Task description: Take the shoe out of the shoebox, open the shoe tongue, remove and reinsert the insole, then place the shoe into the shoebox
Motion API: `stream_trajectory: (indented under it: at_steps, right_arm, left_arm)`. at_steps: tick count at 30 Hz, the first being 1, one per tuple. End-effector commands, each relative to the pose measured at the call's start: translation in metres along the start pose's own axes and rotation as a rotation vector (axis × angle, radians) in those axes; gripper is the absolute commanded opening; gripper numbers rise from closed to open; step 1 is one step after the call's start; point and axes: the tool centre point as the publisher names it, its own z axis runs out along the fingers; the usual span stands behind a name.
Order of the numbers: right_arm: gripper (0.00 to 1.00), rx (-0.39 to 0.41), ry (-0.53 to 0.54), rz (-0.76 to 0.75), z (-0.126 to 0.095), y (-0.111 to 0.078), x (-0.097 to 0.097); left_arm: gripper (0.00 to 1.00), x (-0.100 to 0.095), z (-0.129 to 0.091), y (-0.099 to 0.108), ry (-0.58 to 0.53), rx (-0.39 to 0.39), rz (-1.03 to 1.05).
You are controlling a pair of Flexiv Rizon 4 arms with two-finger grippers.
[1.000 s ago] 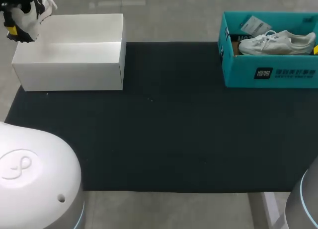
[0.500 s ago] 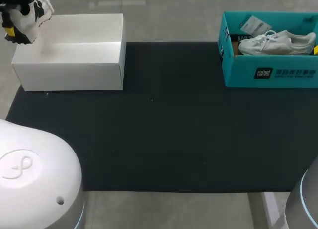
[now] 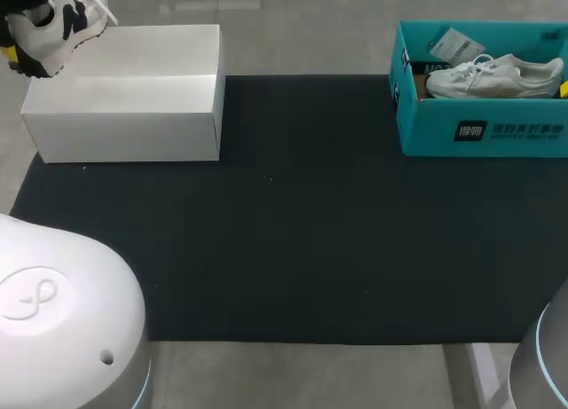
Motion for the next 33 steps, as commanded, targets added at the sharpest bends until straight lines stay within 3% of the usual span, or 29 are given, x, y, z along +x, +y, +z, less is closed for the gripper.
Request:
stream_trajectory:
  at_steps: [1, 4, 8, 13, 28, 33]
  right_arm:
    - [1.00, -0.001, -0.002, 0.001, 0.000, -0.001, 0.000]
    - [1.00, -0.001, -0.002, 0.001, 0.000, -0.001, 0.000]
    - [1.00, -0.001, -0.002, 0.001, 0.000, -0.001, 0.000]
    - [1.00, -0.001, -0.002, 0.001, 0.000, -0.001, 0.000]
    - [1.00, -0.001, -0.002, 0.001, 0.000, -0.001, 0.000]
    - [1.00, -0.001, -0.002, 0.001, 0.000, -0.001, 0.000]
  left_arm:
    - [0.00, 0.006, -0.001, 0.009, -0.016, -0.138, 0.907]
    - [0.00, 0.010, -0.007, 0.016, 0.007, -0.179, 1.160]
    - [0.00, 0.005, -0.020, 0.018, -0.035, -0.149, 1.288]
    - [0.00, 0.005, -0.020, 0.018, -0.039, -0.165, 1.444]
    - [0.00, 0.005, -0.020, 0.018, -0.039, -0.167, 1.462]
    - [0.00, -0.007, -0.011, 0.018, -0.076, -0.122, 1.579]
